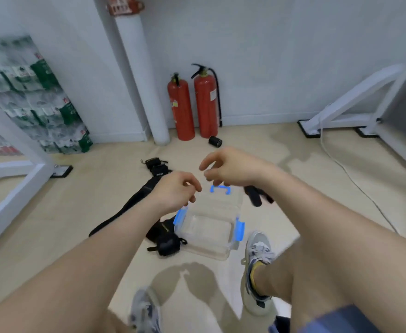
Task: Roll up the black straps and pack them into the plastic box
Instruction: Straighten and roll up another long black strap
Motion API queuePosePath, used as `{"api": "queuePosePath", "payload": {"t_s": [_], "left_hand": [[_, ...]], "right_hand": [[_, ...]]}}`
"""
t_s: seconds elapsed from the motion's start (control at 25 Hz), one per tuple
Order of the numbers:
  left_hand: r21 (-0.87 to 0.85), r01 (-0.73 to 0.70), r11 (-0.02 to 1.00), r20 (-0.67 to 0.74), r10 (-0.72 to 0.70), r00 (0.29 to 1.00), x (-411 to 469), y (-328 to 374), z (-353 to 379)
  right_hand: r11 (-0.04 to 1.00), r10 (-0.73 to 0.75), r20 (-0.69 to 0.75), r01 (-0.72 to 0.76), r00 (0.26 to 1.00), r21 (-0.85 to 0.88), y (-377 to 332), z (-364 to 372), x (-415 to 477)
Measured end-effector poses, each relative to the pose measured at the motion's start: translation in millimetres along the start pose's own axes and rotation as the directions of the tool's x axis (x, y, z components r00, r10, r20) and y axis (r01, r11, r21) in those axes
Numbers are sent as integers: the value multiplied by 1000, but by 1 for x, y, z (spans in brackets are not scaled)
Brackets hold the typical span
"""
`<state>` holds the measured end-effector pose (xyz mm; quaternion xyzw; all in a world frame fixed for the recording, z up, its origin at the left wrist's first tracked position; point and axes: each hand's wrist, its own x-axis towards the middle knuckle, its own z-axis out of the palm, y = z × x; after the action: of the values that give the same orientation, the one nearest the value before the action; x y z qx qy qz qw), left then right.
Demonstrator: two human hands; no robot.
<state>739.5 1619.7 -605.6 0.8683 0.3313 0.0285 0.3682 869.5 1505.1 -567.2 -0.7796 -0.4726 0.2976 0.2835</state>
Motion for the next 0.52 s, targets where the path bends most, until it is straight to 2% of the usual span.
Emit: {"api": "queuePosePath", "payload": {"t_s": [0.08,0.16,0.24,0.32,0.44,0.52], "left_hand": [[220,-174,960,76,161,984,1,41,0],[428,-321,845,151,283,947,10,69,8],[542,-431,721,240,359,902,27,81,25],[593,-504,628,337,375,864,54,77,49],[590,-538,602,452,306,838,128,43,92],[526,-505,685,485,247,839,193,9,126]], "right_hand": [[997,14,-114,-6,993,71,16,-34,-23],[992,69,-186,-48,980,113,41,-57,-39],[980,169,-220,-139,961,142,78,-69,-44],[957,274,-229,-240,934,166,121,-71,-34],[909,412,-166,-393,896,137,191,-57,23],[896,445,-120,-440,888,61,244,-33,78]]}}
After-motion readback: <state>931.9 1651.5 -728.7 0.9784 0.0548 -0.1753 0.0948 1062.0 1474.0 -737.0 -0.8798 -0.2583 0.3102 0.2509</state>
